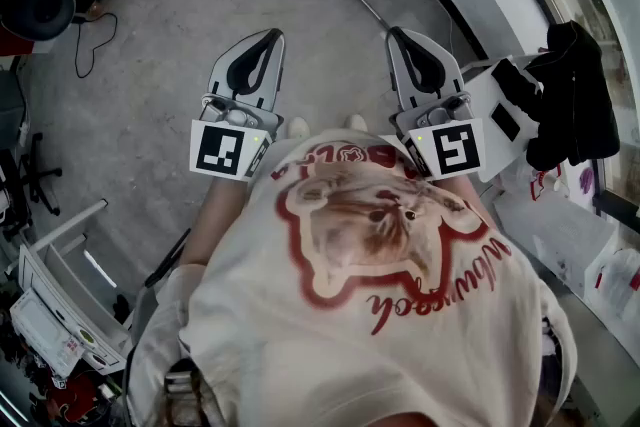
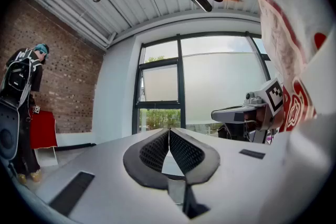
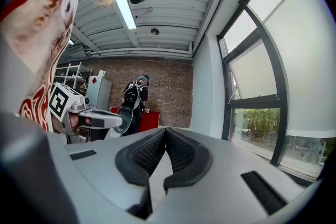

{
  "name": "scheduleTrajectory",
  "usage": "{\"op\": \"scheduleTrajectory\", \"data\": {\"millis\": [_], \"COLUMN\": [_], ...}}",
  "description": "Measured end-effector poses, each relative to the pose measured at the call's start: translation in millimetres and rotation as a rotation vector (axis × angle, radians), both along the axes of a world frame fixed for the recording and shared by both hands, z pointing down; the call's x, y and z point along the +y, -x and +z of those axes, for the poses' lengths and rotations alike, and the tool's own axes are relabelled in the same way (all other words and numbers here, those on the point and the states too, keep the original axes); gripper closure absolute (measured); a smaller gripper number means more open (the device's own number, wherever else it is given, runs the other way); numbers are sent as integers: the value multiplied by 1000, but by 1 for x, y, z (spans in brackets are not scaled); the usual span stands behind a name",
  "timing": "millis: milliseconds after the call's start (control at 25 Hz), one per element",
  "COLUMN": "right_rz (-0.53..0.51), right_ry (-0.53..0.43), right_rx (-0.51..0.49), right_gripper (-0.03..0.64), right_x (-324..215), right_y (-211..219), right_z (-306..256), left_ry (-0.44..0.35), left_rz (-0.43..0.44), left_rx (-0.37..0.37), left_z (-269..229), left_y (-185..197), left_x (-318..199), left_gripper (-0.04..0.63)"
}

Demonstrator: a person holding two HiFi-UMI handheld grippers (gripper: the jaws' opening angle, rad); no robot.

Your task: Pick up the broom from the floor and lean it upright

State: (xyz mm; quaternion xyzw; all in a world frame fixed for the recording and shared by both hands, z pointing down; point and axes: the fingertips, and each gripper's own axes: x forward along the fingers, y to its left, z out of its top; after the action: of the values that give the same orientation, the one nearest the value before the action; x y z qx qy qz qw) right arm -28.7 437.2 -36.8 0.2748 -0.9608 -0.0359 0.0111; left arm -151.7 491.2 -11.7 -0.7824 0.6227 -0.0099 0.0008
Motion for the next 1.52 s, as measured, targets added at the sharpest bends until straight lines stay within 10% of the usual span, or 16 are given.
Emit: {"op": "scheduleTrajectory", "data": {"millis": [1520], "right_rz": [155], "right_ry": [8], "right_rx": [8], "right_gripper": [592], "right_x": [-44], "right_y": [59], "right_z": [17], "left_ry": [-21], "left_rz": [-6], "left_rx": [19], "left_z": [11], "left_y": [112], "left_x": [-36], "left_gripper": [572]}}
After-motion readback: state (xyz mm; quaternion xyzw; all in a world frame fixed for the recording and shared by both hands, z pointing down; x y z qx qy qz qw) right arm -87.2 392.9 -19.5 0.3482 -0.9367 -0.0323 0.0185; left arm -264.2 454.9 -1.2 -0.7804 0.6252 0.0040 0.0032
